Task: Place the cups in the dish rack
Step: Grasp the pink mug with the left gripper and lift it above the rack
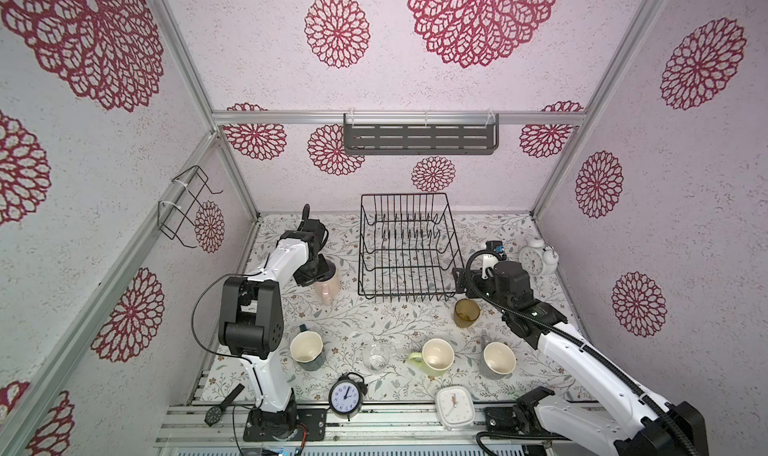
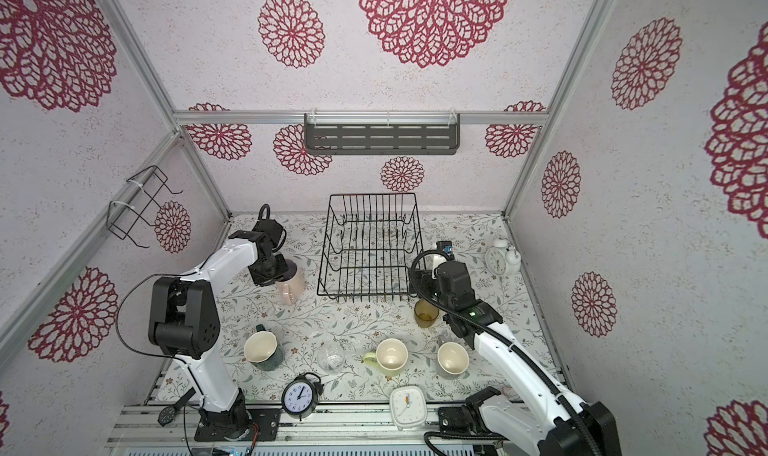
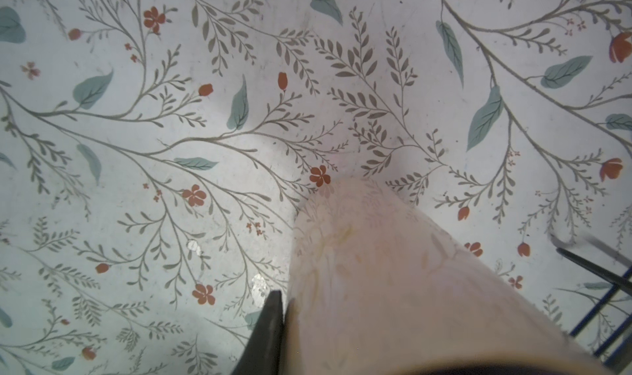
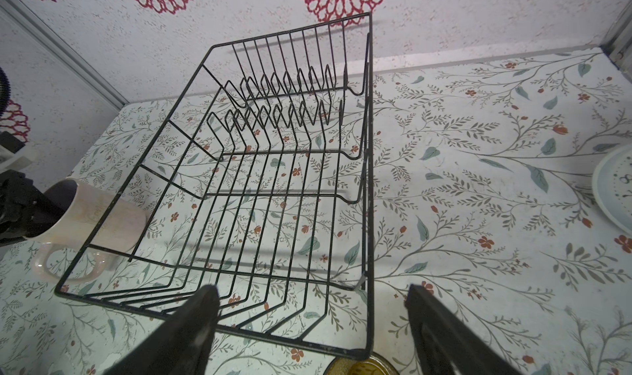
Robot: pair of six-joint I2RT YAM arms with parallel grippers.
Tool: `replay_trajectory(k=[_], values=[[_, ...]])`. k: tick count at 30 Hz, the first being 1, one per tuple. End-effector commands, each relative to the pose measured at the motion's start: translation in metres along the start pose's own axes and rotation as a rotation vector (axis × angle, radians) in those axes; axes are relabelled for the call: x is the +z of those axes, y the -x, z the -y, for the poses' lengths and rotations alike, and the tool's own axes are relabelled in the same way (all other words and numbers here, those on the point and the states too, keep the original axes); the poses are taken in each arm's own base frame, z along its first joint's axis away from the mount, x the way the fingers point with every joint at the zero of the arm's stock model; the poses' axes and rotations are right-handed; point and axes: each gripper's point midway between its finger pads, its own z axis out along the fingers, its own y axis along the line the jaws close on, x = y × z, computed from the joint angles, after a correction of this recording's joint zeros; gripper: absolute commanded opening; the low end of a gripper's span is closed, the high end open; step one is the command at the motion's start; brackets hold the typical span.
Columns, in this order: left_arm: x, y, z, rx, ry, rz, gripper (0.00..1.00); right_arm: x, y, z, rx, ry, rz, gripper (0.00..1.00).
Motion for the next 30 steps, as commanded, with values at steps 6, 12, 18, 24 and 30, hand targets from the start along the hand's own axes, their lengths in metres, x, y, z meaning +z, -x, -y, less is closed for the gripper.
replay_trajectory(k=[6,12,18,24,30], values=[[-0.046,-0.005,-0.002,-0.03,-0.123,0.06,0.0,-0.003,0.016,-0.021,0.064,0.094,0.026,0.88],[-0.115,-0.004,0.006,-0.044,-0.333,0.165,0.0,-0.01,0.023,-0.053,0.108,0.267,0.007,0.86],[-0.201,-0.015,0.038,-0.003,-0.729,0.263,0.03,-0.031,0.032,-0.105,0.125,0.578,0.027,0.8],[-0.264,-0.038,0.071,0.043,-1.085,0.252,0.06,-0.069,0.04,-0.159,0.176,0.949,0.045,0.8],[-0.312,-0.071,0.113,0.175,-1.362,0.196,0.06,-0.098,0.031,-0.2,0.162,1.184,0.038,0.87]])
